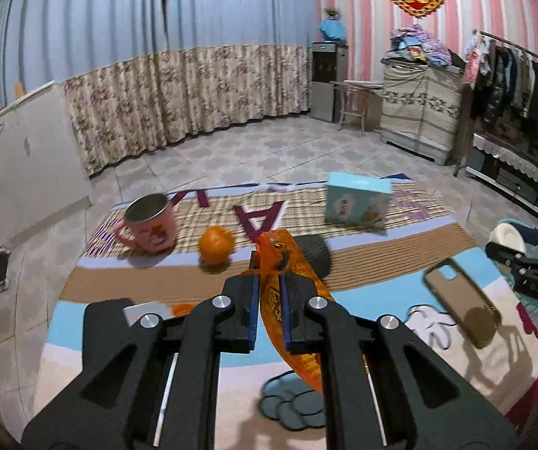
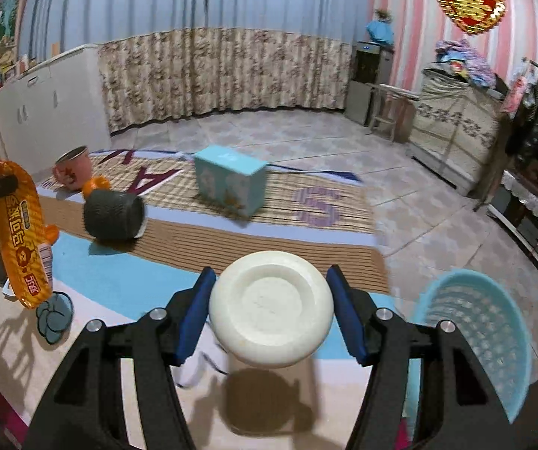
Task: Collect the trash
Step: 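Carry the snack bag and white disc to the blue basket, then release the snack bag from the left tool while the right tool drops the white disc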
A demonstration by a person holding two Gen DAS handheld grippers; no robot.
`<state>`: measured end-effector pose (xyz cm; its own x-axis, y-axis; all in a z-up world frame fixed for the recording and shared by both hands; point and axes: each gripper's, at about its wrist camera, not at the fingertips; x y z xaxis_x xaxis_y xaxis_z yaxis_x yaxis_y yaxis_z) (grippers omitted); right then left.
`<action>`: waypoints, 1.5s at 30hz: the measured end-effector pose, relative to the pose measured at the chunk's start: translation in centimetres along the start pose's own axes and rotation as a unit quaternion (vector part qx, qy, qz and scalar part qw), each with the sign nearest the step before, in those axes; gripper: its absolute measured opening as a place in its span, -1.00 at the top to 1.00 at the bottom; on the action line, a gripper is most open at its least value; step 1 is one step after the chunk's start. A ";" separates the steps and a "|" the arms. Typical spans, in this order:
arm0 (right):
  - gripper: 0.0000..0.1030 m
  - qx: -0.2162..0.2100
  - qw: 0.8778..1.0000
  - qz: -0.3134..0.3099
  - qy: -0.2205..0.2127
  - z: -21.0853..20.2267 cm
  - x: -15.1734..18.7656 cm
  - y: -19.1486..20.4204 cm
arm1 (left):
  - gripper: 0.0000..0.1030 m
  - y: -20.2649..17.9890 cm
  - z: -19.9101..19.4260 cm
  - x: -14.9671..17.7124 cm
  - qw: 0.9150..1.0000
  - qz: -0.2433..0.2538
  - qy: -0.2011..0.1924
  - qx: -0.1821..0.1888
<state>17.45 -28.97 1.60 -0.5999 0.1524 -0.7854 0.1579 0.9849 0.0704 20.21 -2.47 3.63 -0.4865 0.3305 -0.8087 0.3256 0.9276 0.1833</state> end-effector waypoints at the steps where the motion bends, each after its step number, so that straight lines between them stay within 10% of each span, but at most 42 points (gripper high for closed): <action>1: -0.18 0.007 1.000 0.003 -0.002 -0.4 0.0 -1.0 | 0.84 -0.5 -0.2 -0.3 1.000 0.005 -0.002 0.002; 22: -0.18 0.143 0.984 0.109 -0.010 -6.5 2.6 -21.1 | 0.84 -19.4 0.8 -7.8 0.986 0.080 -0.042 0.138; 40: -0.18 0.150 0.976 0.157 0.006 -4.6 5.6 -26.9 | 0.83 -35.1 4.5 -8.8 0.972 0.120 -0.044 0.199; 45: -0.18 0.147 0.976 0.158 0.008 -4.0 5.7 -26.9 | 0.31 -35.0 4.9 -9.0 0.974 0.115 -0.041 0.191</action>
<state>6.70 -54.31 -2.31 -0.4973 0.4484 -0.7428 0.5536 0.8231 0.1262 17.20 -38.74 1.76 -0.3028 0.4927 -0.8158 0.7035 0.6930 0.1574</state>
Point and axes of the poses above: each gripper's, at about its wrist camera, not at the fingertips, and z roughly the way its jaws point, y to its left, x to its underside, and after that the axes turned 10 degrees about z, right-handed
